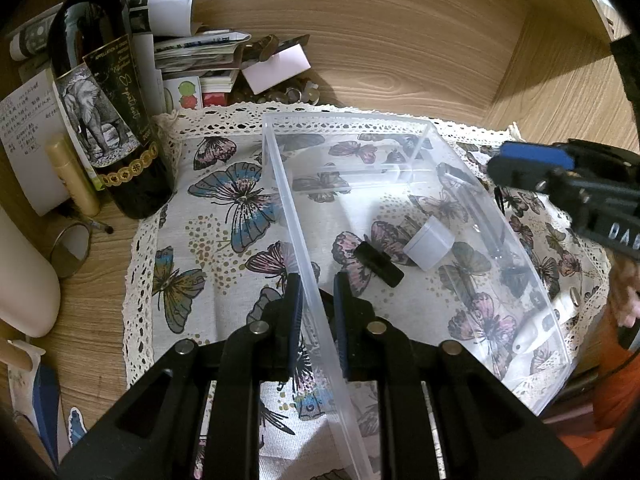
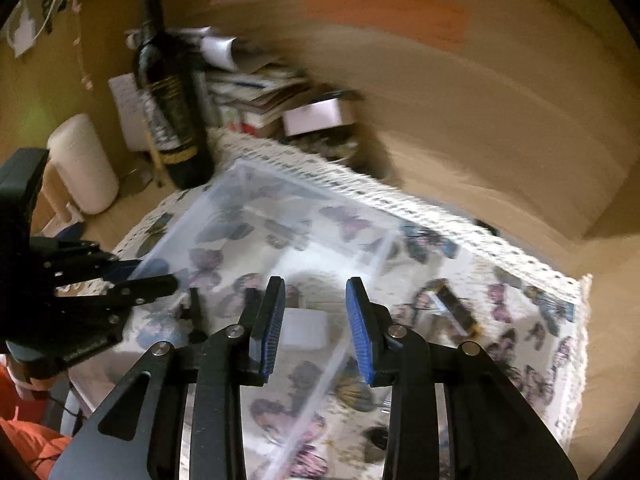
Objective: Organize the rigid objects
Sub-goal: 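Grasp the silver metal tube upright with the right tool, then carry the silver tube into the clear box and release it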
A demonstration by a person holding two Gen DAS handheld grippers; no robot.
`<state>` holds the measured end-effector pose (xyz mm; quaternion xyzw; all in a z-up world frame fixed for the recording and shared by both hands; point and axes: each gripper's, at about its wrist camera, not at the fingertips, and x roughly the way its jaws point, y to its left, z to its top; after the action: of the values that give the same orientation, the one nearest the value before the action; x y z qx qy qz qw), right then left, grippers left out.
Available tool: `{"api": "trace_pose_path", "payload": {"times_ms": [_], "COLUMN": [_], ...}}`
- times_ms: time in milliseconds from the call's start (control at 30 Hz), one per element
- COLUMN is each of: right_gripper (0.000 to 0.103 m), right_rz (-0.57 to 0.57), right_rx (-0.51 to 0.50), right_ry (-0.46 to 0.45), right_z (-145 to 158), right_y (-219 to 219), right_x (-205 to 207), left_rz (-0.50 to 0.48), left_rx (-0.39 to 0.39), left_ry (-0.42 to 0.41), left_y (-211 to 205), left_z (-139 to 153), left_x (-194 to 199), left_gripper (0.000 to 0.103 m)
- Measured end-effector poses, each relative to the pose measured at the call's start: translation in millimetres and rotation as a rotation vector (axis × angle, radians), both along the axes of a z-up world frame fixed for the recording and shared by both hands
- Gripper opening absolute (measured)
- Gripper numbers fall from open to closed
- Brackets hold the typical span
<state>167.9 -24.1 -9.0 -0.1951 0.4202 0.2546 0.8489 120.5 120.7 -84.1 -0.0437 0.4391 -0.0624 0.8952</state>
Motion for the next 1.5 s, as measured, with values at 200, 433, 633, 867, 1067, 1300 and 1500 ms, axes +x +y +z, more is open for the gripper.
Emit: {"api": "trace_pose_path", "payload": {"times_ms": [200,433,633,867,1067,1300,1500], "right_gripper": [0.029,0.031,0.035,0.040,0.039,0.015,0.014], "right_rz": [-0.095,-0.179,-0.216,-0.228,-0.220,-0.216,-0.216], "right_rx": [-0.011,-0.034,-0.067,-0.103,-0.131,-0.108,-0.090], "right_ry": [-0.034,-0.001,0.087,0.178,0.229,0.231,0.176], "right_z": [13,-1,-31,-66,-84,-86,-69], "right_y": [-35,-66,-78,-77,-69,-67,-66], "right_x": [5,14,29,47,58,58,49], "left_rz": [-0.001,-0.001,0.000,-0.001,0.000,-0.001,-0.001], "left_rx": [0.001,0.000,-0.001,0.000,-0.005,-0.004,-0.004], "left_ry": [0.000,0.000,0.000,-0.002,-0.001,-0.001,-0.001], "left_y": [0,0,1,1,1,1,1], "left_z": [0,0,0,0,0,0,0], "left_x": [0,0,0,0,0,0,0], "left_gripper": [0.014,0.014,0.014,0.014,0.014,0.014,0.014]}}
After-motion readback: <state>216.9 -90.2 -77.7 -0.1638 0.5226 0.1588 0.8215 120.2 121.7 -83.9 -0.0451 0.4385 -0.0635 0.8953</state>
